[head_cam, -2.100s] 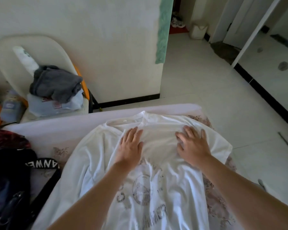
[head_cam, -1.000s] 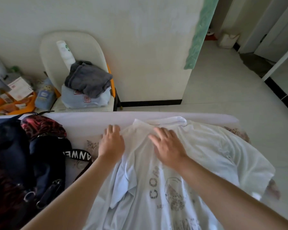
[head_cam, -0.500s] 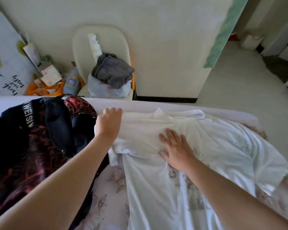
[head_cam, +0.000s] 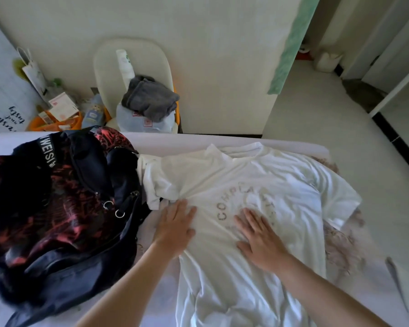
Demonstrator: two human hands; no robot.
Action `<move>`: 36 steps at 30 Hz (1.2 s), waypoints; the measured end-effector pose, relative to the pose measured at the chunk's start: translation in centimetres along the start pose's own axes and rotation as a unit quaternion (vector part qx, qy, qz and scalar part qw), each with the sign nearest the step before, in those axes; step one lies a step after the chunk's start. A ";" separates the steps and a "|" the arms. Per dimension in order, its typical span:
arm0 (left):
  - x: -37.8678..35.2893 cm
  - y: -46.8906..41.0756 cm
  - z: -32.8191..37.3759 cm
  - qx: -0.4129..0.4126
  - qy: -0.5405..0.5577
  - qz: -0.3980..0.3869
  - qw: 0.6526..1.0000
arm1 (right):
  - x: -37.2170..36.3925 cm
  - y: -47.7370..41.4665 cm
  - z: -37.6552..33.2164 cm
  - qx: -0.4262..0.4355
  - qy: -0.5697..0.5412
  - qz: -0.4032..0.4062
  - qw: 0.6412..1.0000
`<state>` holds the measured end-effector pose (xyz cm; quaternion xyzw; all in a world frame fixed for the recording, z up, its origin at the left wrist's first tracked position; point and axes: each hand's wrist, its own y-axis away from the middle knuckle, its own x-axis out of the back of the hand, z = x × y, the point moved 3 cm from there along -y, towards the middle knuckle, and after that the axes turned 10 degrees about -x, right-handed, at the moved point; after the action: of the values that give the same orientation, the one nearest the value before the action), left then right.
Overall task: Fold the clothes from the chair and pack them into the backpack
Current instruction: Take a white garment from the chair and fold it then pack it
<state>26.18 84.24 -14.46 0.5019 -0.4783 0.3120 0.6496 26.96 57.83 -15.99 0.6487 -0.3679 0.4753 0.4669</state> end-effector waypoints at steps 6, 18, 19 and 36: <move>1.0 5.9 4.4 -0.133 0.144 0.177 0.965 | 1.5 7.6 -0.9 0.007 -0.020 0.007 1.000; -3.6 14.8 8.4 -0.159 0.141 -0.020 0.977 | -2.8 20.7 -1.1 0.032 0.041 -0.094 0.994; -3.6 15.0 7.7 -0.133 0.131 -0.036 0.982 | -2.9 21.3 -1.1 0.032 0.029 -0.091 0.995; -6.0 17.1 12.1 -0.199 0.088 0.061 0.974 | -3.5 25.8 2.8 -0.012 0.008 0.019 1.000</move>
<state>5.25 78.36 -13.51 0.3035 -0.5016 0.2926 0.7554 2.98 47.67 -13.10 0.6325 -0.3820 0.4846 0.4682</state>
